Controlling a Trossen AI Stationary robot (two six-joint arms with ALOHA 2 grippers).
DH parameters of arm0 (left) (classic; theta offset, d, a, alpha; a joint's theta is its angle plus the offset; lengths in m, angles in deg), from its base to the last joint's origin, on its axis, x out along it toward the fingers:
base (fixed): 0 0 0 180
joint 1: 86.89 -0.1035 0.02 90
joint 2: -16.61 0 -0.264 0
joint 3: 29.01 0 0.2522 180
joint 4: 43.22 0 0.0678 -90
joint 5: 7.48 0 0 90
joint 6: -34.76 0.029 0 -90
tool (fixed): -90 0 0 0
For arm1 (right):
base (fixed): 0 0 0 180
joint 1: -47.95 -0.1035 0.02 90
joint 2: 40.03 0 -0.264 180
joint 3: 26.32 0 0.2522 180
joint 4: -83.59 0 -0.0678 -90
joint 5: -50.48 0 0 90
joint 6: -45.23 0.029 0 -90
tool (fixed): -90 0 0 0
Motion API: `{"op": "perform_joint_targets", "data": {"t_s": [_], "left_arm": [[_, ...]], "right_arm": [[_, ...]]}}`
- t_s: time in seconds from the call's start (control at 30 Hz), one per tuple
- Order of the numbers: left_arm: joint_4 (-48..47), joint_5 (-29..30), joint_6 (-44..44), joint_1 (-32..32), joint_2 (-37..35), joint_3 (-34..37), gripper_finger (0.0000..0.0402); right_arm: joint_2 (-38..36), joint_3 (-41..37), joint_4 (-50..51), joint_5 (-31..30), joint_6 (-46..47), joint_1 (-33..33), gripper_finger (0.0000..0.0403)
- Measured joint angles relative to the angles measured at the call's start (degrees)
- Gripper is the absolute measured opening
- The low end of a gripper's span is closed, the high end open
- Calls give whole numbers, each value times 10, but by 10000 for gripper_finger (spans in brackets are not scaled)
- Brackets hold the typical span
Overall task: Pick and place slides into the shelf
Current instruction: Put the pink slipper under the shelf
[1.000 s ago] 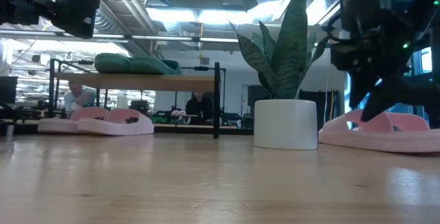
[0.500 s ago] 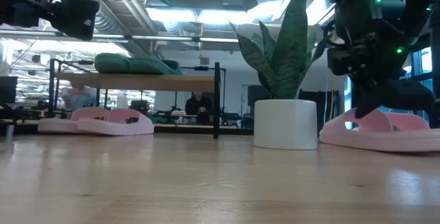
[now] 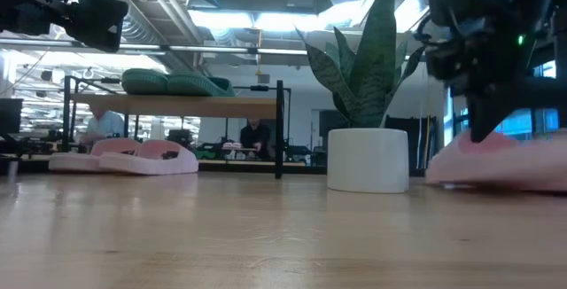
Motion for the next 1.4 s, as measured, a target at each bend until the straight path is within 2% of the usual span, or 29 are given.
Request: {"op": "perform_joint_targets", "data": {"t_s": [0.17,0.4,0.53,0.73,0.9,0.97,1.17,1.4], "left_arm": [[0,0,-2,0,0,0,240],[0,0,-3,0,0,0,240],[0,0,-3,0,0,0,240],[0,0,-3,0,0,0,240],[0,0,-3,0,0,0,240],[1,0,-3,0,-2,0,240],[2,0,-3,0,-23,0,240],[2,0,-3,0,-65,0,240]], "right_arm": [[-27,75,63,98,23,-22,12],[-44,228,101,217,73,-86,12],[-43,315,90,248,89,-131,12],[-42,406,-23,191,-22,-163,12],[-27,456,-64,53,-76,-136,12],[-9,471,-67,25,-91,-112,12],[89,526,-91,26,-181,-50,12],[247,678,-65,25,-230,-22,12]]}}
